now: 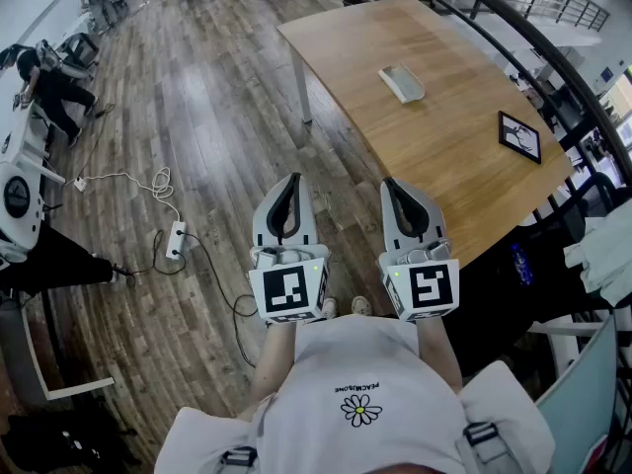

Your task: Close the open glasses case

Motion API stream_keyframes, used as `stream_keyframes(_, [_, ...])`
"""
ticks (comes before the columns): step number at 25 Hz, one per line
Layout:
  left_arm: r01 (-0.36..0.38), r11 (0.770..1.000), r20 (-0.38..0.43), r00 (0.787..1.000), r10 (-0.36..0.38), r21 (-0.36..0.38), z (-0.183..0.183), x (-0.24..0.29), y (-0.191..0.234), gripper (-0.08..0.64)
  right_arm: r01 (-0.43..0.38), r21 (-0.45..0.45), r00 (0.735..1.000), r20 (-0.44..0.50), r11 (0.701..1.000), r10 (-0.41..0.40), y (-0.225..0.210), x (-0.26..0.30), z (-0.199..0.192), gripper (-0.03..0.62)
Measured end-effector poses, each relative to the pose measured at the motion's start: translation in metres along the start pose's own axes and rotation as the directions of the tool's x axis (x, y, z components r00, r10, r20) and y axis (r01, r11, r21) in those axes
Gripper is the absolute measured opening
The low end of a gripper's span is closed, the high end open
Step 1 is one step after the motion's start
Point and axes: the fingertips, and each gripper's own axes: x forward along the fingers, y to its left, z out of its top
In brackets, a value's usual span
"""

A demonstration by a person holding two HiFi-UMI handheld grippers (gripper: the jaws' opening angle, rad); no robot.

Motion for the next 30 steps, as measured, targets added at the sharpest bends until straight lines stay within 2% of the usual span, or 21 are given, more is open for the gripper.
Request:
stream_keyframes(8, [-0.015,1.0,-0.005,1.0,0.015,0.014,0.0,0.006,-0.012,0.017,-0.024,0.01,1.0,-0.004,1.0,0.024,-0.012,0.001,-0.008,0.008])
stream_keyframes(15, [-0.029,0.999,0.014,1.0,0.028,0.041,0.0,0.009,-0.027,0.017,-0.106,0.036,0.994,0.018,0.994,0.105,-0.016,-0.002,-0.012,0.009])
stream_keyframes(20, [-0.093,0.994,0.039,0.995,0.091,0.057,0.002,0.006,-0.037,0.017,-0.192,0.037,0.981,0.022,0.981,0.191,-0.02,-0.007,-0.018,0.009])
stream_keyframes(23, [-0.134,0.99,0.039,0.99,0.132,0.045,0.002,0.004,-0.033,0.017,-0.195,0.058,0.98,0.065,0.979,0.191,-0.029,-0.005,-0.014,0.009])
stream_keyframes(27, [-0.175,0.983,0.06,0.983,0.171,0.058,0.009,0.007,-0.019,0.017,-0.196,0.026,0.978,0.082,0.98,0.194,-0.038,0.003,-0.006,0.009])
stream_keyframes(30, [-0.189,0.981,0.08,0.979,0.185,0.049,0.014,0.015,-0.008,0.017,-0.207,0.051,0.974,0.1,0.977,0.201,-0.041,0.016,-0.004,0.009])
